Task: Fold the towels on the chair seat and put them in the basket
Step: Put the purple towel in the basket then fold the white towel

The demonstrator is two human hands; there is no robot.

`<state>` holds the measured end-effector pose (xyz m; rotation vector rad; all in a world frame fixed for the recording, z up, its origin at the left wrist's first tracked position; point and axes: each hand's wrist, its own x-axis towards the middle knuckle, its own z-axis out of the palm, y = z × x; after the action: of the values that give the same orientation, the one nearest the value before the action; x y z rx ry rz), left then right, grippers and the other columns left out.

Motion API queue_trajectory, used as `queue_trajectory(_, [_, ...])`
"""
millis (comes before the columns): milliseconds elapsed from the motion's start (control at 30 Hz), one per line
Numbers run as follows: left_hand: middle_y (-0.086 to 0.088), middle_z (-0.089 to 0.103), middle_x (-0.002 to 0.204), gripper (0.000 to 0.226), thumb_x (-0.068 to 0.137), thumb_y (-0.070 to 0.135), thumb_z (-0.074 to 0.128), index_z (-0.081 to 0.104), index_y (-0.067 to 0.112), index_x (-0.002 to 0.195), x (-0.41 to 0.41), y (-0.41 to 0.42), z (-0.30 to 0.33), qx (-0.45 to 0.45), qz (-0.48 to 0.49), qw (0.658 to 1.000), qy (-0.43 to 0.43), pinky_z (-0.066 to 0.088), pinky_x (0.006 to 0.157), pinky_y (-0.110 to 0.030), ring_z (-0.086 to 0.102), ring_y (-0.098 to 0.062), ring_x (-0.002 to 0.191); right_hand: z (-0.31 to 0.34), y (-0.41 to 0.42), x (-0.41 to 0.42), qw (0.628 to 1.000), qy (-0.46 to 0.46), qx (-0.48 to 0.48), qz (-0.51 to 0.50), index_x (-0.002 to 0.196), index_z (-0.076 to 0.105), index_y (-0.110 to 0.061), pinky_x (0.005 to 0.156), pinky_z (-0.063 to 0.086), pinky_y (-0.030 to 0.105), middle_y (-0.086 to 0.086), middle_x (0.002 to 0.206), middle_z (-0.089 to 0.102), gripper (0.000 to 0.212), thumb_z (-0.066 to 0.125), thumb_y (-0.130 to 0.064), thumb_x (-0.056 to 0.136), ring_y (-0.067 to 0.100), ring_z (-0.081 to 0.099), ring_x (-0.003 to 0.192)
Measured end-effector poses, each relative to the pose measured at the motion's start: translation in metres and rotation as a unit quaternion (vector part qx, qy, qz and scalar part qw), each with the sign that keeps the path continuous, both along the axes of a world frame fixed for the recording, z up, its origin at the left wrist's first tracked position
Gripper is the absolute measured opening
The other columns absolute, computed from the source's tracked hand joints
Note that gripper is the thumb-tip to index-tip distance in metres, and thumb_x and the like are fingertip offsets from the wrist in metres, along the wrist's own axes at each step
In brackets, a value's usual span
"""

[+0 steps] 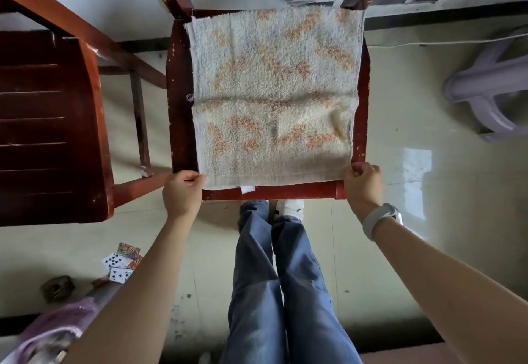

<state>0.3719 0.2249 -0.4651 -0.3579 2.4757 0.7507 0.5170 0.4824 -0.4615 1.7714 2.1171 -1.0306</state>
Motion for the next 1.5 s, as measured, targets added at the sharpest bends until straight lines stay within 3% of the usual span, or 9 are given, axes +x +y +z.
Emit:
queue_trajectory(167, [-0.018, 0.069, 0.099, 0.02, 0.081, 0.013, 0.065, 0.068, -0.001, 0.095, 0.002, 0.008, 0.0, -0.001, 0.008, 1.0, -0.019, 0.047, 0.09, -0.039, 0.062, -0.031, 0.096, -0.002, -0.003, -0.006, 0.999, 0.007, -0.031, -0.015, 0.103, 0.061, -0.001, 0.083, 0.04, 0.03, 0.019, 0.108, 0.058, 0.024, 0.052, -0.018, 0.09, 0.031, 0.053, 0.1])
queue_trajectory(333, [-0.011, 0.066, 0.102, 0.018, 0.082, 0.017, 0.063, 0.065, 0.005, 0.095, -0.005, 0.006, 0.001, -0.016, 0.02, 0.994, -0.103, 0.043, 0.084, -0.032, 0.059, -0.028, 0.098, 0.001, 0.0, -0.011, 0.993, 0.048, -0.081, -0.077, 0.092, 0.063, 0.0, 0.057, 0.04, 0.027, 0.009, 0.077, 0.057, 0.023, 0.054, -0.022, 0.088, 0.02, 0.05, 0.067])
queue_trajectory(467, [-0.011, 0.062, 0.101, 0.019, 0.086, 0.017, 0.059, 0.06, 0.005, 0.099, -0.008, 0.003, 0.006, -0.025, -0.016, 0.991, -0.129, 0.047, 0.089, -0.039, 0.058, -0.029, 0.096, 0.004, 0.008, -0.005, 0.989, 0.029, -0.109, -0.096, 0.092, 0.062, -0.001, 0.061, 0.045, 0.034, 0.008, 0.075, 0.055, 0.018, 0.052, -0.015, 0.089, 0.024, 0.051, 0.072])
queue_trajectory(667, [-0.008, 0.058, 0.086, 0.016, 0.085, 0.004, 0.06, 0.058, 0.0, 0.101, -0.023, -0.005, 0.04, 0.156, 0.194, 0.959, -0.131, 0.054, 0.061, -0.014, 0.059, -0.014, 0.075, 0.031, 0.023, 0.0, 0.972, 0.108, -0.139, -0.153, 0.101, 0.058, -0.008, 0.04, 0.043, 0.015, 0.003, 0.072, 0.054, 0.014, 0.054, -0.01, 0.088, 0.015, 0.048, 0.056])
queue_trajectory(767, [-0.003, 0.057, 0.078, 0.014, 0.084, 0.004, 0.062, 0.057, 0.006, 0.097, -0.03, -0.003, 0.069, 0.208, 0.216, 0.949, -0.101, 0.052, 0.058, -0.015, 0.059, -0.012, 0.068, 0.058, 0.028, 0.0, 0.942, 0.188, -0.191, -0.201, 0.089, 0.052, -0.019, 0.045, 0.041, 0.023, 0.004, 0.067, 0.05, 0.016, 0.05, -0.004, 0.086, 0.015, 0.045, 0.052])
queue_trajectory(1067, [-0.002, 0.062, 0.097, 0.021, 0.085, 0.011, 0.059, 0.063, 0.032, 0.082, -0.052, 0.026, 0.158, 0.158, 0.098, 0.974, 0.128, 0.045, 0.061, -0.03, 0.056, -0.018, 0.07, 0.156, 0.05, -0.026, 0.954, 0.249, -0.167, 0.009, 0.085, 0.06, -0.018, 0.06, 0.041, 0.023, 0.001, 0.081, 0.056, 0.029, 0.043, 0.005, 0.087, 0.014, 0.05, 0.067])
queue_trajectory(1200, [0.003, 0.066, 0.092, 0.029, 0.086, 0.01, 0.058, 0.064, 0.037, 0.078, -0.07, 0.035, 0.207, 0.243, 0.105, 0.955, 0.133, 0.048, 0.073, -0.029, 0.058, -0.013, 0.081, 0.197, 0.062, -0.038, 0.96, 0.204, -0.066, 0.182, 0.109, 0.057, -0.009, 0.068, 0.04, 0.022, 0.002, 0.097, 0.05, 0.032, 0.059, 0.004, 0.08, 0.017, 0.05, 0.079])
queue_trajectory(1367, [-0.001, 0.068, 0.096, 0.025, 0.085, 0.008, 0.061, 0.067, 0.032, 0.083, -0.081, 0.034, 0.267, 0.314, 0.064, 0.943, 0.093, 0.049, 0.08, -0.027, 0.063, -0.008, 0.081, 0.252, 0.074, -0.051, 0.925, 0.224, 0.133, 0.275, 0.103, 0.062, -0.006, 0.07, 0.037, 0.026, 0.003, 0.093, 0.051, 0.021, 0.064, -0.007, 0.082, 0.017, 0.048, 0.075])
queue_trajectory(1500, [0.004, 0.063, 0.099, 0.025, 0.072, 0.011, 0.074, 0.07, 0.026, 0.092, -0.082, 0.032, 0.299, 0.231, -0.086, 0.963, 0.11, 0.04, 0.08, -0.01, 0.059, -0.006, 0.09, 0.287, 0.084, -0.056, 0.901, 0.25, 0.176, 0.308, 0.097, 0.067, -0.006, 0.067, 0.042, 0.028, 0.005, 0.088, 0.057, 0.016, 0.065, -0.012, 0.082, 0.016, 0.05, 0.067])
